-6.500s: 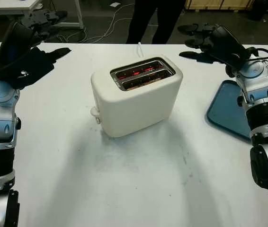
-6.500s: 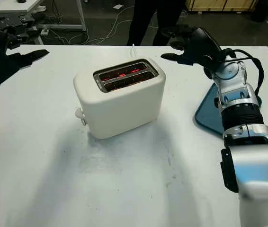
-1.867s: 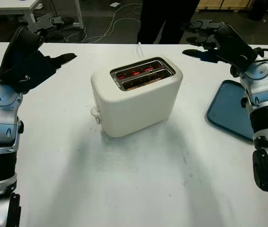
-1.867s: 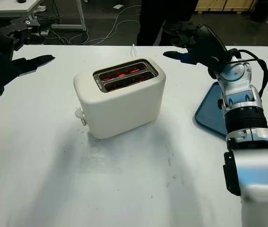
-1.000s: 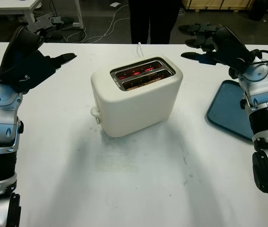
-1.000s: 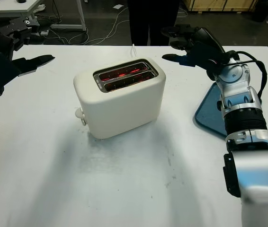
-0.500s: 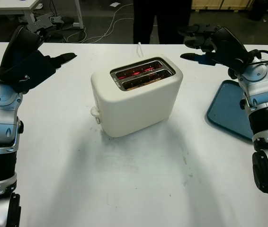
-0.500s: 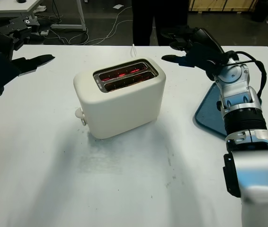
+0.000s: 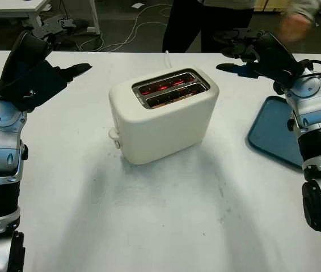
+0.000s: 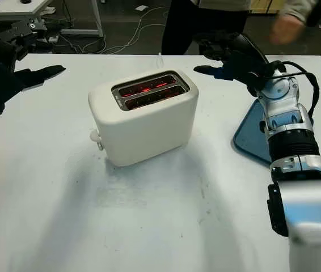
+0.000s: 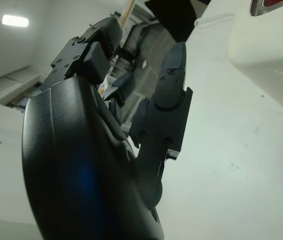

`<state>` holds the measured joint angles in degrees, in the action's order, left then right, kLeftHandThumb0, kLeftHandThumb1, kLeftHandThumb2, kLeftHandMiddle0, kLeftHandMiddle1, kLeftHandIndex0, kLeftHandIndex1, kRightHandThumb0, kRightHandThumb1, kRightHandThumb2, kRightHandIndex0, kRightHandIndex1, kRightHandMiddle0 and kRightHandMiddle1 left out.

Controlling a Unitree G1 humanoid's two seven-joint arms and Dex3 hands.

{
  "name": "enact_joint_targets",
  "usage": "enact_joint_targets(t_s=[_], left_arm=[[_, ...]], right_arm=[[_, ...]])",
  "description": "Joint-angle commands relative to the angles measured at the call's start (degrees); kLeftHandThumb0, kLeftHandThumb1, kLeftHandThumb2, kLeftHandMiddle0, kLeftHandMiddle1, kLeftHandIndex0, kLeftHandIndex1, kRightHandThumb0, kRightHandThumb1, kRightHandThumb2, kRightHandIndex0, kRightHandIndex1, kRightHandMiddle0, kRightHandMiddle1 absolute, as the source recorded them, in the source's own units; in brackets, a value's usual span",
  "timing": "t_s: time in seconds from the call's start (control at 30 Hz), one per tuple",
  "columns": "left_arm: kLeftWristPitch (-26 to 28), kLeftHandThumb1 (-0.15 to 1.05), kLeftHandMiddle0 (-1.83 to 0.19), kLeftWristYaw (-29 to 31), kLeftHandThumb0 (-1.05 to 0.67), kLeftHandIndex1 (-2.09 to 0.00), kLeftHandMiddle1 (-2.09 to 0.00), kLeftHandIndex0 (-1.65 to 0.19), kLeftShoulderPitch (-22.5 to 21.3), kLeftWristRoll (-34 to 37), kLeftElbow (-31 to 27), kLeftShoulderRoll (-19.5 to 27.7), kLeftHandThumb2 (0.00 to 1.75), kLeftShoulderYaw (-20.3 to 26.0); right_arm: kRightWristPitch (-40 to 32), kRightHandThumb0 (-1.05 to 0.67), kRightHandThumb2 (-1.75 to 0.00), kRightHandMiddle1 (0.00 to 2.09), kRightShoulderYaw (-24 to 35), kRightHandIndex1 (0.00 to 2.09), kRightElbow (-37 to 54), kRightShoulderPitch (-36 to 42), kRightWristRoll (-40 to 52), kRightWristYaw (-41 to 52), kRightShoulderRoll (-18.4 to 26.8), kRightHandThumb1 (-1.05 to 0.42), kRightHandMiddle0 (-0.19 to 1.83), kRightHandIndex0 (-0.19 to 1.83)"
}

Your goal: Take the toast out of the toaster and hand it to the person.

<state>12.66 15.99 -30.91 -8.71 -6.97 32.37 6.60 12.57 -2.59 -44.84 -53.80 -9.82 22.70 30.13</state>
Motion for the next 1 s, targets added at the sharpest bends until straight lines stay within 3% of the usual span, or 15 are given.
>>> enact_joint_targets(t_s=[0.0, 0.97], left_arm=[[0.41, 0.92, -0.09, 0.16, -0.27, -0.39, -0.94, -0.32, 0.52, -0.23, -0.71, 0.21, 0.05, -0.22], [0.2, 0.92, -0.08, -0.01, -0.25, -0.41, -0.94, -0.3, 0.63, 0.35, -0.45, -0.28, 0.05, -0.22]], right_arm=[[-0.3, -0.57, -0.08, 0.0, 0.14, 0.01, 0.55, 0.04, 0.12, -0.56, -0.18, -0.92, 0.5, 0.54], [0.45, -0.55, -0.08, 0.0, 0.16, 0.0, 0.27, 0.39, 0.2, -0.95, -0.14, -0.92, 0.52, 0.55]])
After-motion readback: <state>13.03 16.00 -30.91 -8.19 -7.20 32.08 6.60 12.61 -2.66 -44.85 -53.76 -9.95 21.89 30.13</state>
